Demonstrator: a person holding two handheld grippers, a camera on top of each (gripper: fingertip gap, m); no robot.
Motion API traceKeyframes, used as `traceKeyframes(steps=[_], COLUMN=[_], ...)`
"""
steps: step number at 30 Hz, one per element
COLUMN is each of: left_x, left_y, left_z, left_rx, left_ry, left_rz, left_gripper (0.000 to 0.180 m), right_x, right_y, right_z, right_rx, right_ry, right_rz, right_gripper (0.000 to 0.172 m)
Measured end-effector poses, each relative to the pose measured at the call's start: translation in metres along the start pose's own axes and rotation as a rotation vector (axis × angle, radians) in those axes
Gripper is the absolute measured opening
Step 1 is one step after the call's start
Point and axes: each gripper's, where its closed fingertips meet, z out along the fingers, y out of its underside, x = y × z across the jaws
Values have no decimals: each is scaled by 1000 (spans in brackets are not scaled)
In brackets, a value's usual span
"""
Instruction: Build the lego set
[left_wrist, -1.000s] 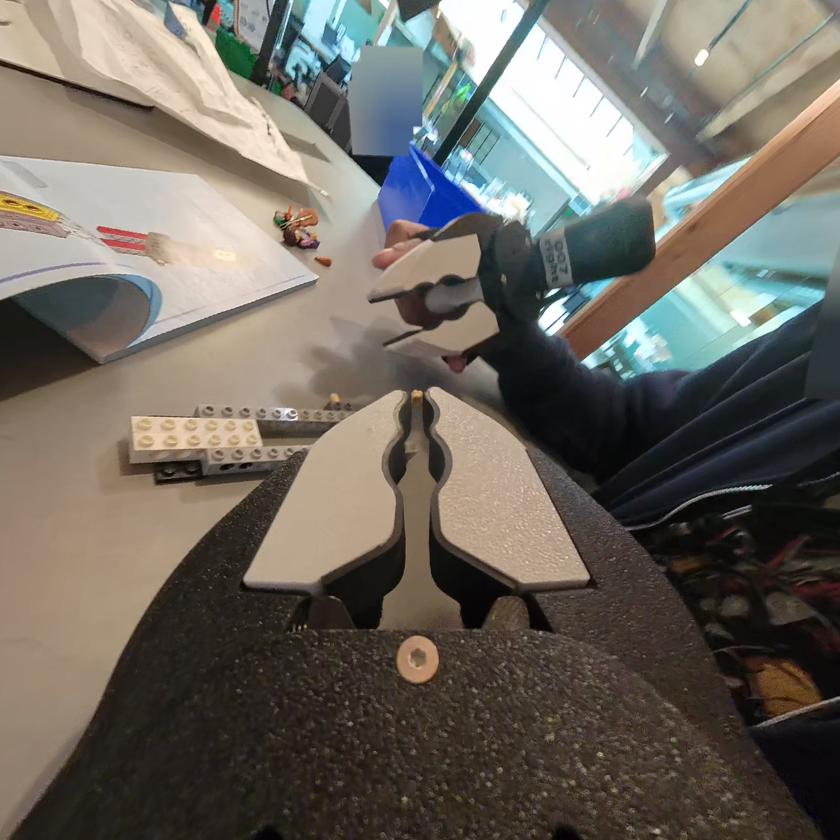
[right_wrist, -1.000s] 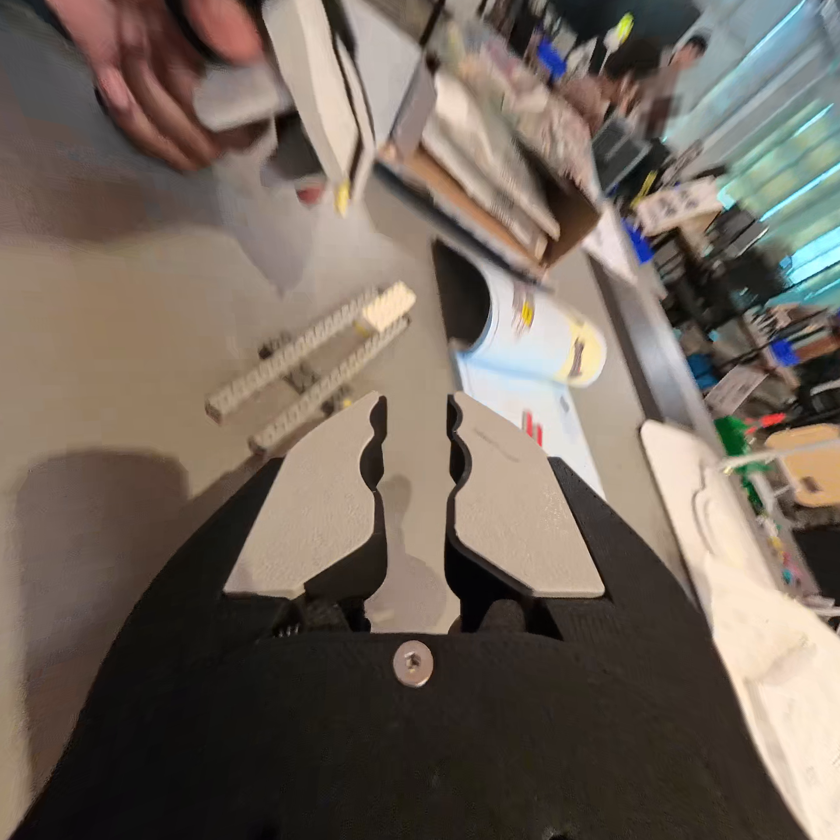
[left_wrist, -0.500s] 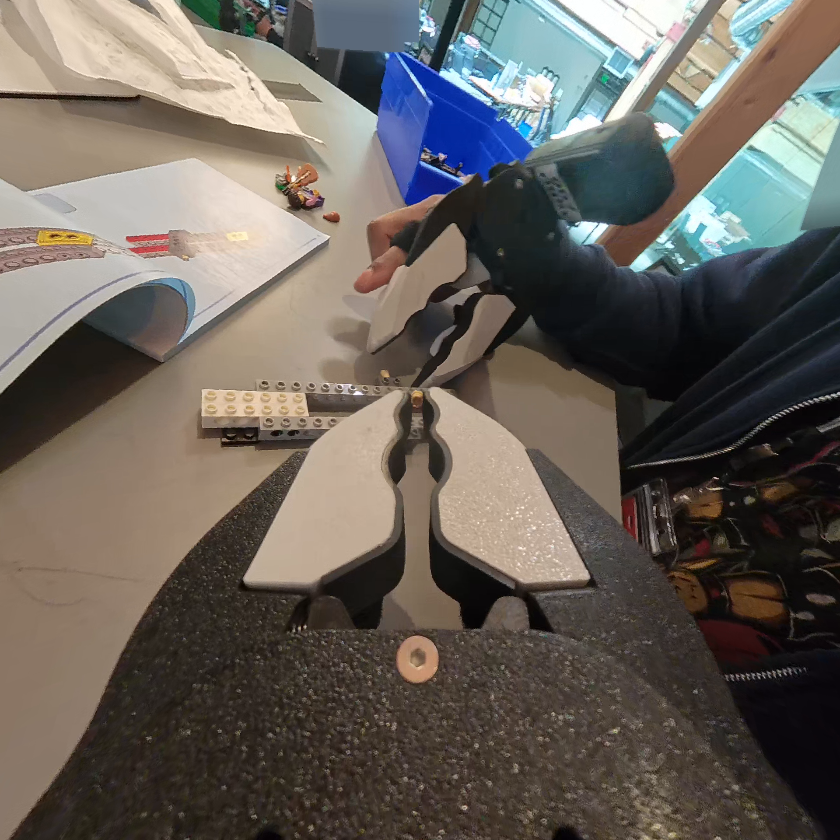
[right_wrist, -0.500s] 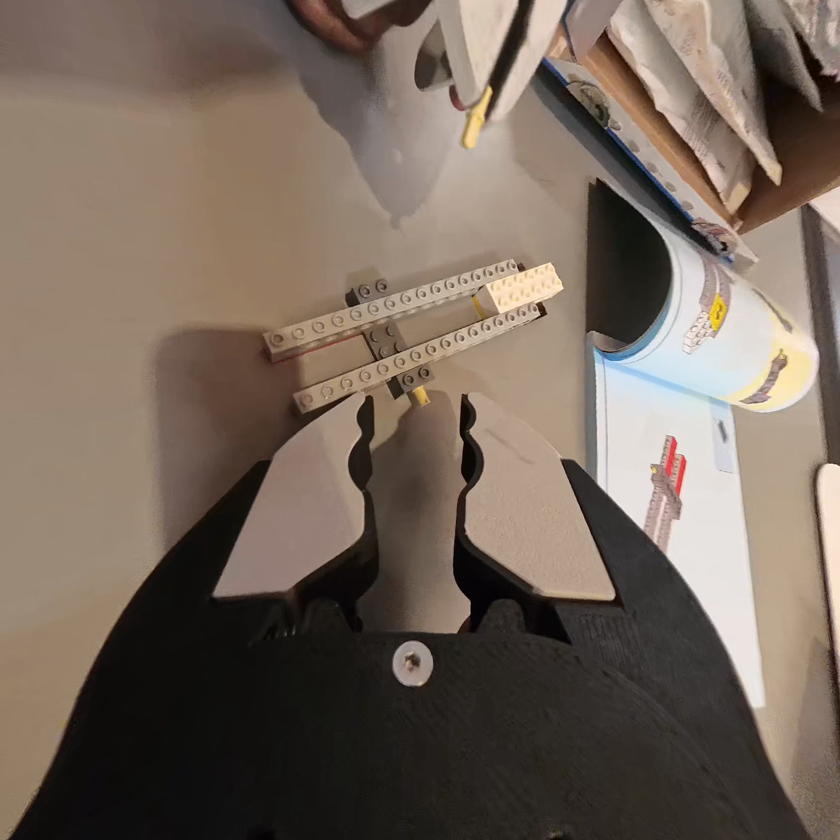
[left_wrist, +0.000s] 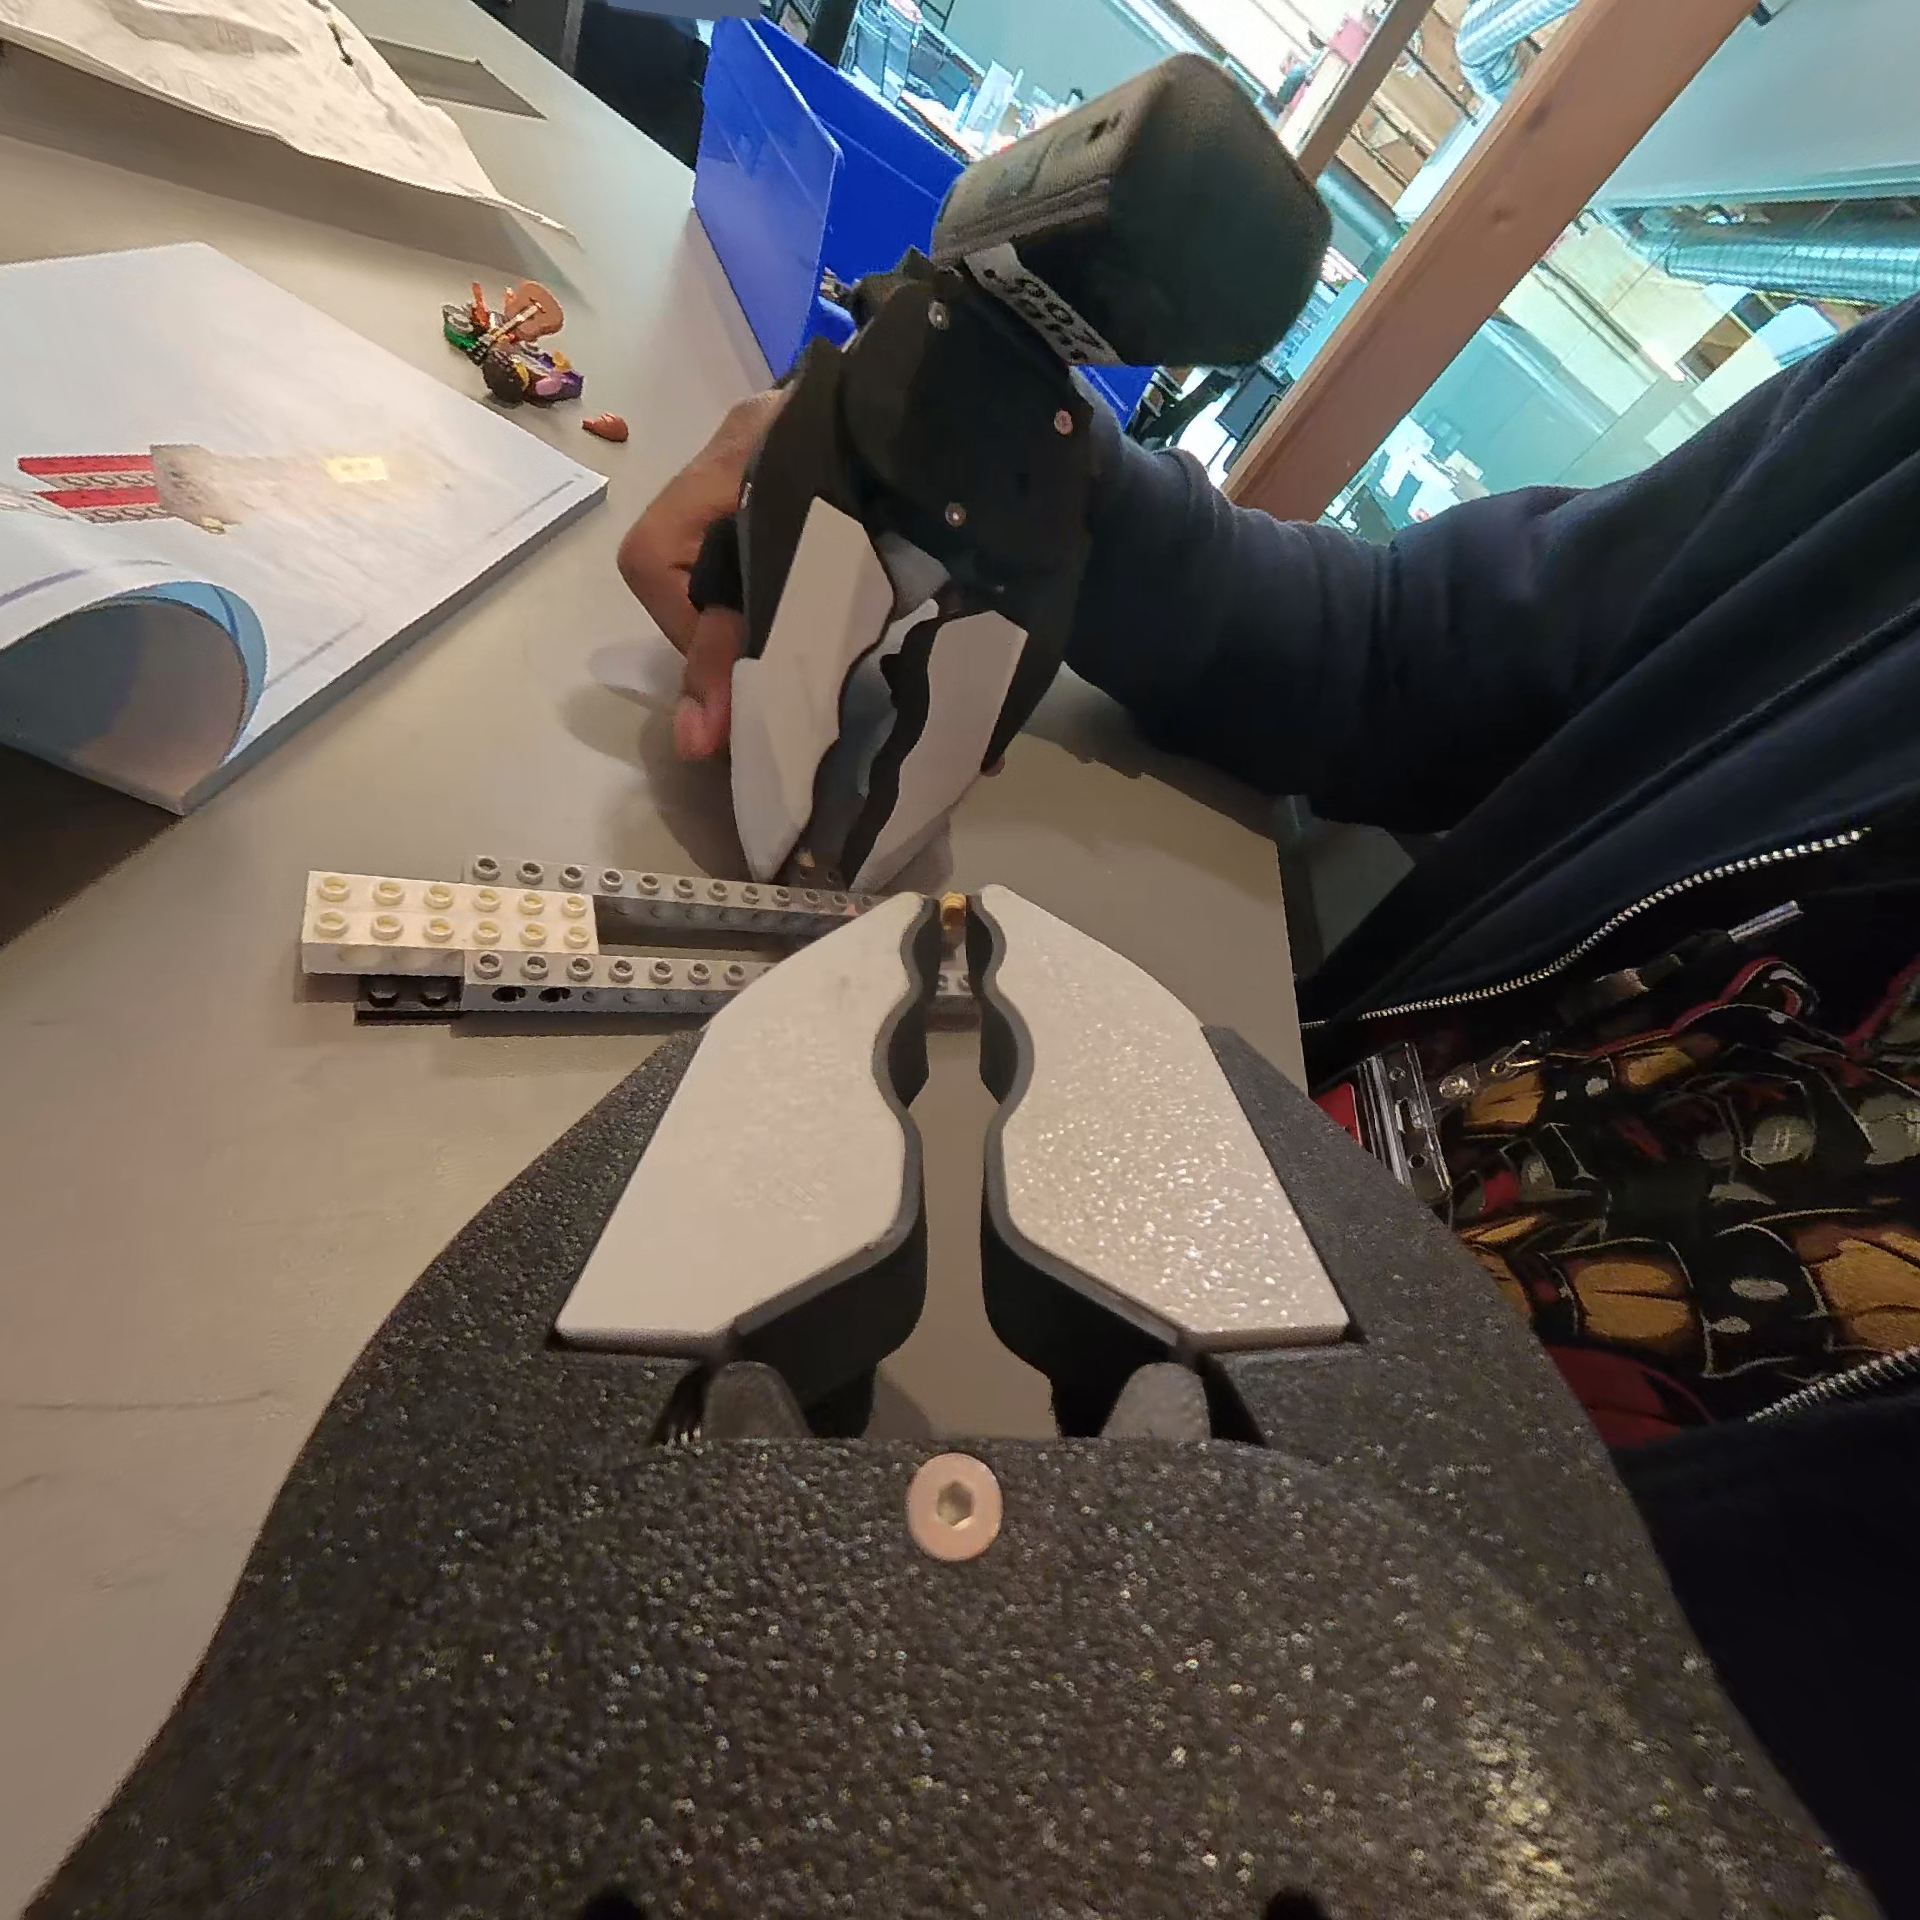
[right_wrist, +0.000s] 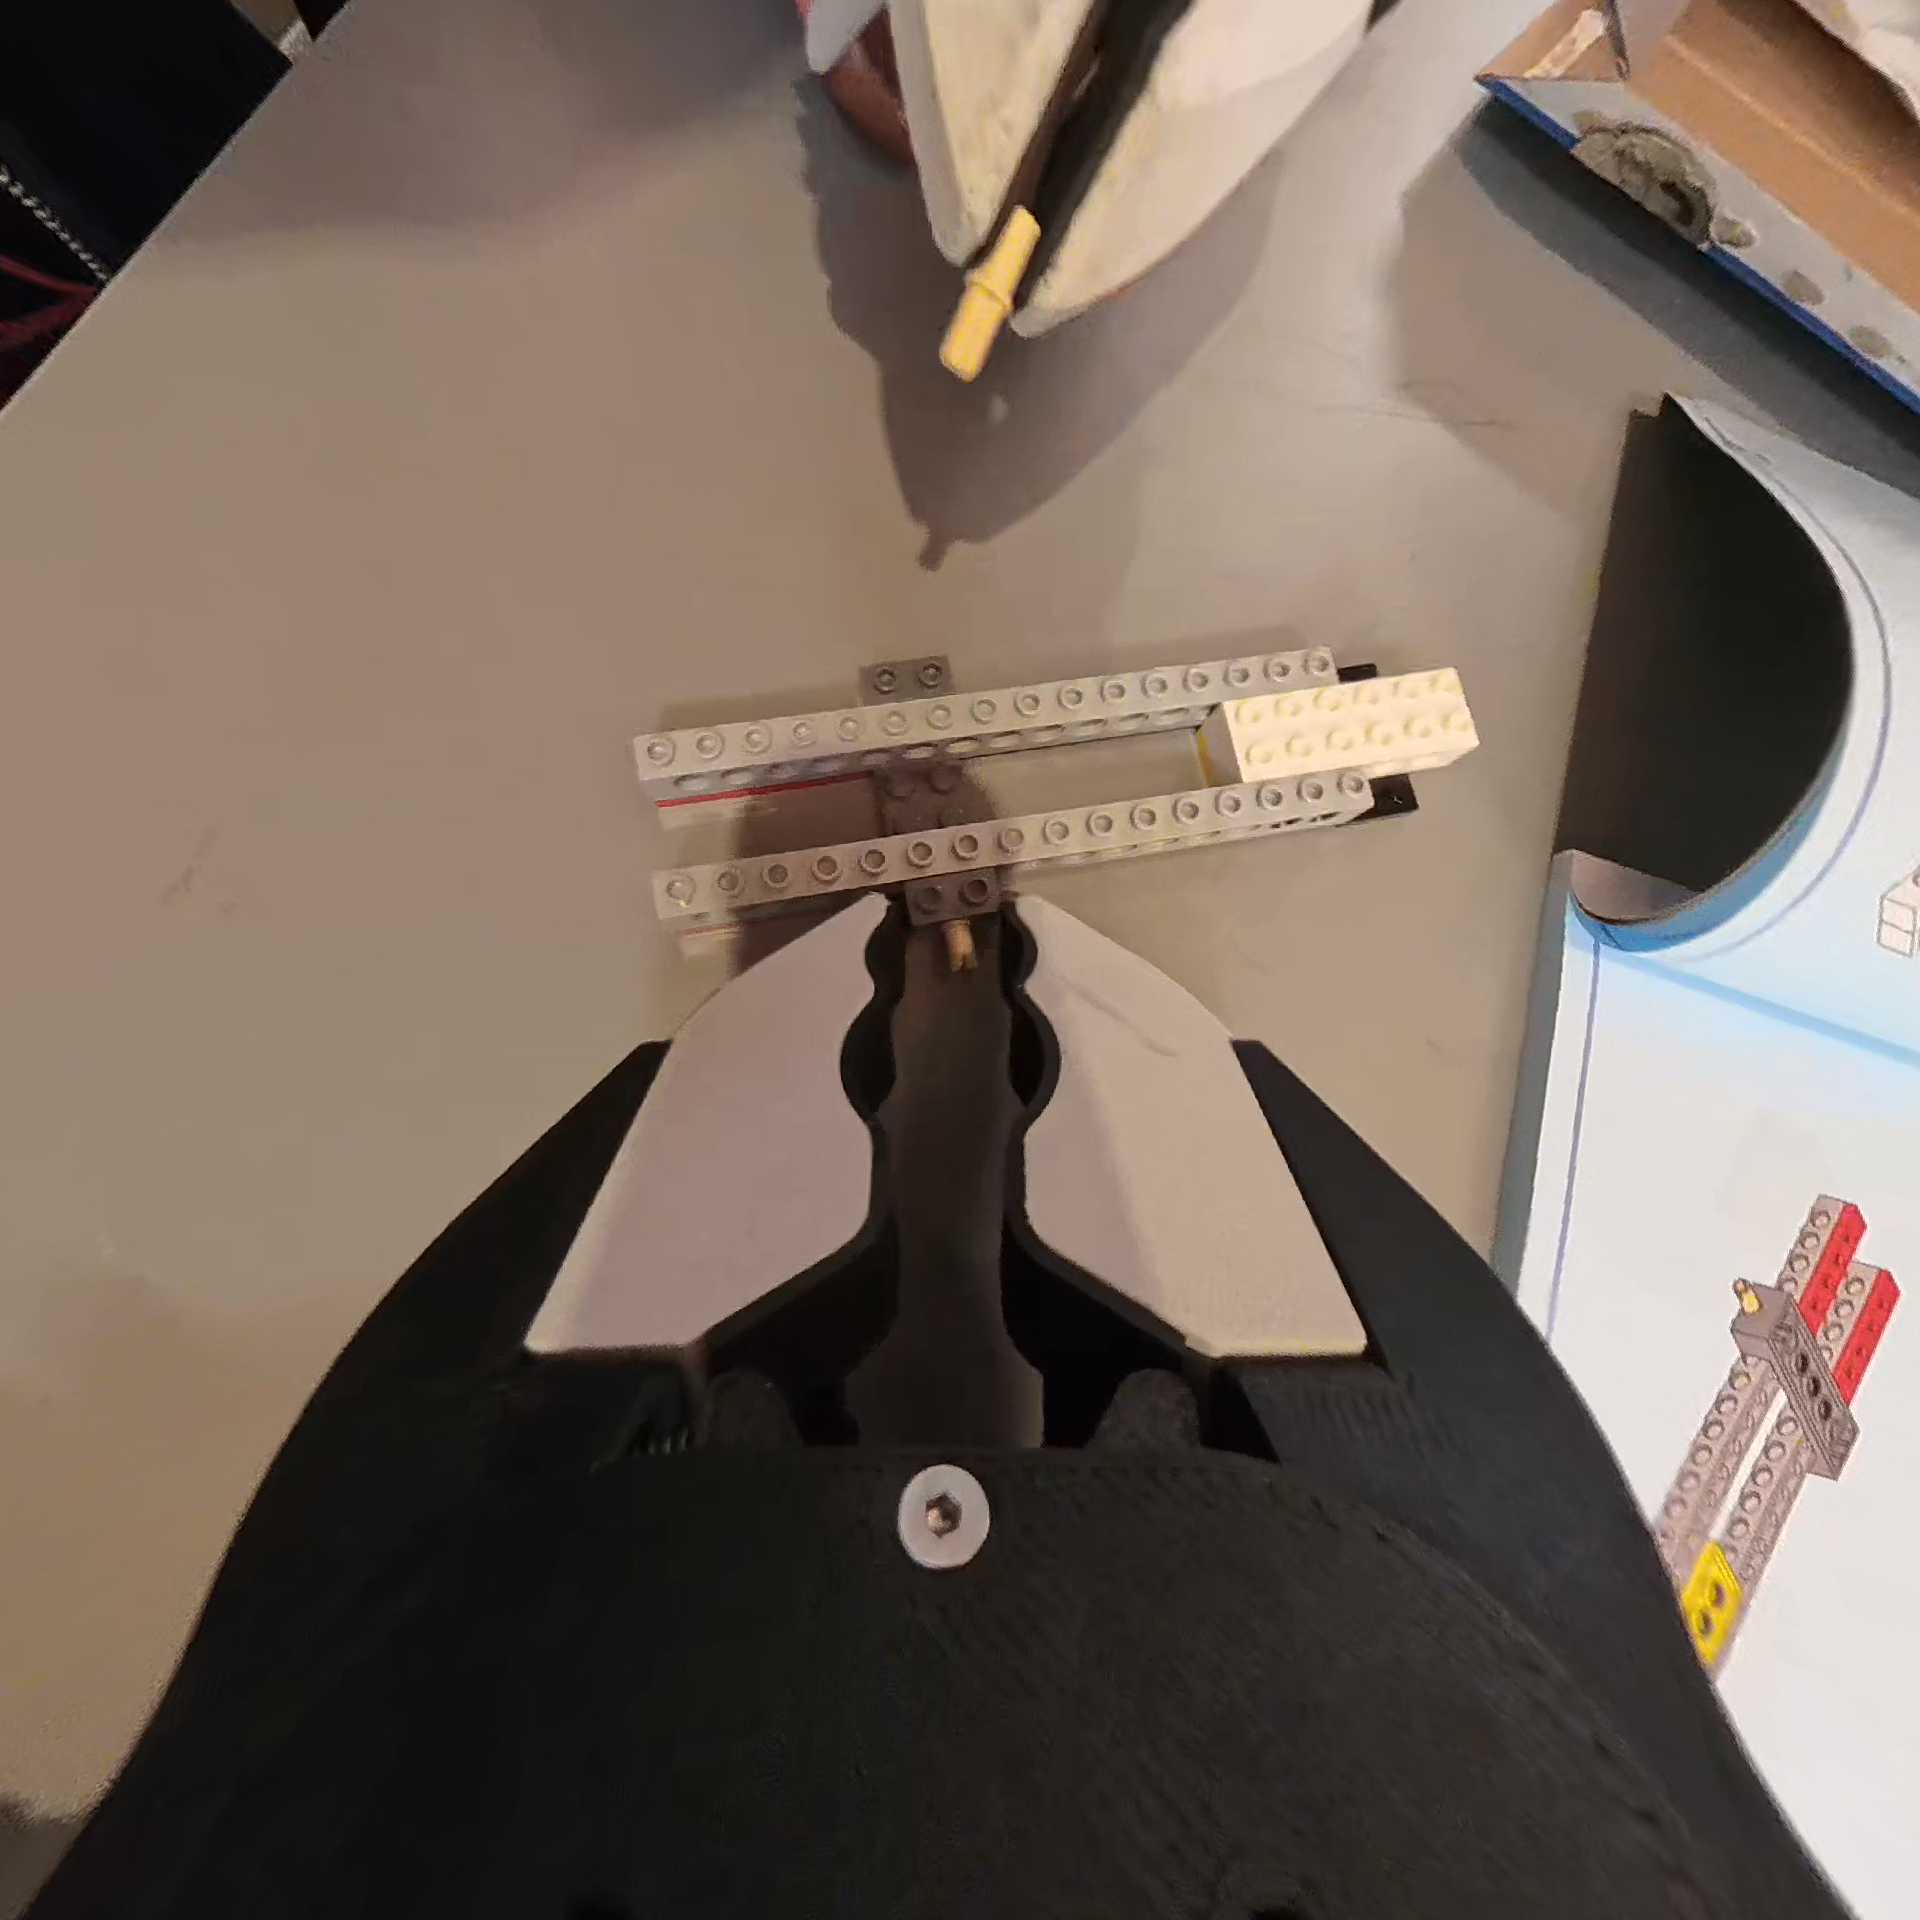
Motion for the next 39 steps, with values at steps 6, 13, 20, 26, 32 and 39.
traceKeyframes(steps=[6,13,20,26,32,39], left_x=[-4,-7,-16,-19,-4,-9], left_y=[-10,-27,-47,-88,-106,-105], left_z=[-6,-6,20,29,28,27], left_rx=[76,176,135,306,478,505], left_ry=[-54,-83,-107,-38,91,84], left_rz=[25,69,294,295,213,173], left_gripper=[4,4,4,4,4,4], right_x=[-5,-2,19,29,38,38], right_y=[-12,-12,-21,-43,-48,-55], right_z=[-10,-51,-90,-132,-149,-146], right_rx=[103,292,531,857,1015,1063], right_ry=[27,88,121,106,72,27], right_rz=[30,167,336,401,484,512], right_gripper=[17,16,16,16,16,16])
